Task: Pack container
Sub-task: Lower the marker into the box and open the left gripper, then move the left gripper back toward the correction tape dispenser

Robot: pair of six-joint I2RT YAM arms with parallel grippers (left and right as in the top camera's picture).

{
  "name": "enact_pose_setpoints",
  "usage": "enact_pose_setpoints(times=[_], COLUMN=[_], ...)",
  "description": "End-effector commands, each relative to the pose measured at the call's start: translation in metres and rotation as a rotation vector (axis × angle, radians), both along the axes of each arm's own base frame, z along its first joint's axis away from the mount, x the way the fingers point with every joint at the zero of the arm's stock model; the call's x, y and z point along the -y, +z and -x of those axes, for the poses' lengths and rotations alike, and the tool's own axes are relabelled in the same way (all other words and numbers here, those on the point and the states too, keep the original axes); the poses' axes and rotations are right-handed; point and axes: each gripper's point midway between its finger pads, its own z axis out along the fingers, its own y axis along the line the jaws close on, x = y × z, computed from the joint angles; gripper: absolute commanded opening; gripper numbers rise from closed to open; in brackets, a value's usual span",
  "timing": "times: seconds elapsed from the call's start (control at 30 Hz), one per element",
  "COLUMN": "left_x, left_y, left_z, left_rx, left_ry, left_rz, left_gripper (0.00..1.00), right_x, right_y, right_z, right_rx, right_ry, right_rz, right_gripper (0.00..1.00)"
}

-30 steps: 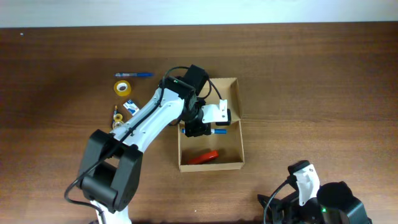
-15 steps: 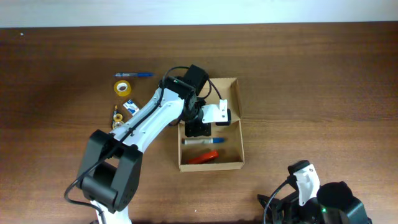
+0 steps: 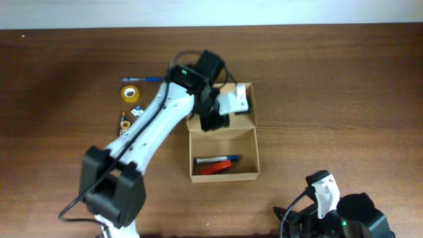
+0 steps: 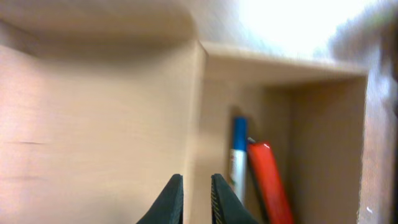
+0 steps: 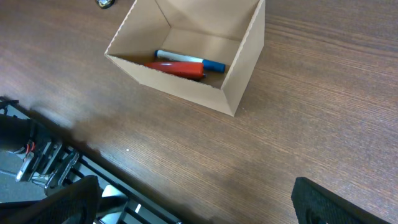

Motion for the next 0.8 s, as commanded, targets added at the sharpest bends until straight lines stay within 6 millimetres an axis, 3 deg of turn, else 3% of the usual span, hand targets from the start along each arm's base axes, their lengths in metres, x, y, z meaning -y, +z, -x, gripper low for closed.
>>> enact_pose_setpoints(times=[0.0, 0.13, 0.3, 0.37, 0.53, 0.67, 0.77], left_x=[-0.023, -0.083, -0.154, -0.188, -0.249, -0.28, -0.29], left_y=[0.076, 0.109, 0.125, 0.123, 0.114, 0.099, 0.083], left_z=[-0.027, -0.057, -0.081, -0.09, -0.103, -0.106, -0.105], left_rx=[0.197, 0.334, 0.322, 0.289, 0.25, 0.21, 0.16], left_ry=[0.206, 0.492, 0.756, 0.844, 0.979, 1.049, 1.07], left_rz=[0.01, -0.067, -0.028, -0.008, 0.009, -0.019, -0.045], left_gripper=[0.13, 0.13, 0.14, 0.16, 0.2, 0.25, 0.3], right_x=[-0.002, -0.002, -0.002, -0.002, -0.002, -0.002, -0.002], right_y=[-0.001, -0.001, -0.001, -0.001, -0.001, -0.001, -0.001], right_z=[0.001, 0.001, 0.001, 0.001, 0.001, 0.001, 0.001], right_rx=[-0.004, -0.004, -0.004, -0.004, -0.005, -0.004, -0.004], right_ry=[0.014, 0.014, 0.014, 0.014, 0.014, 0.014, 0.014], right_rz=[0.002, 0.002, 0.002, 0.002, 0.001, 0.002, 0.001], right_gripper=[0.99, 0.99, 0.99, 0.99, 0.99, 0.99, 0.99])
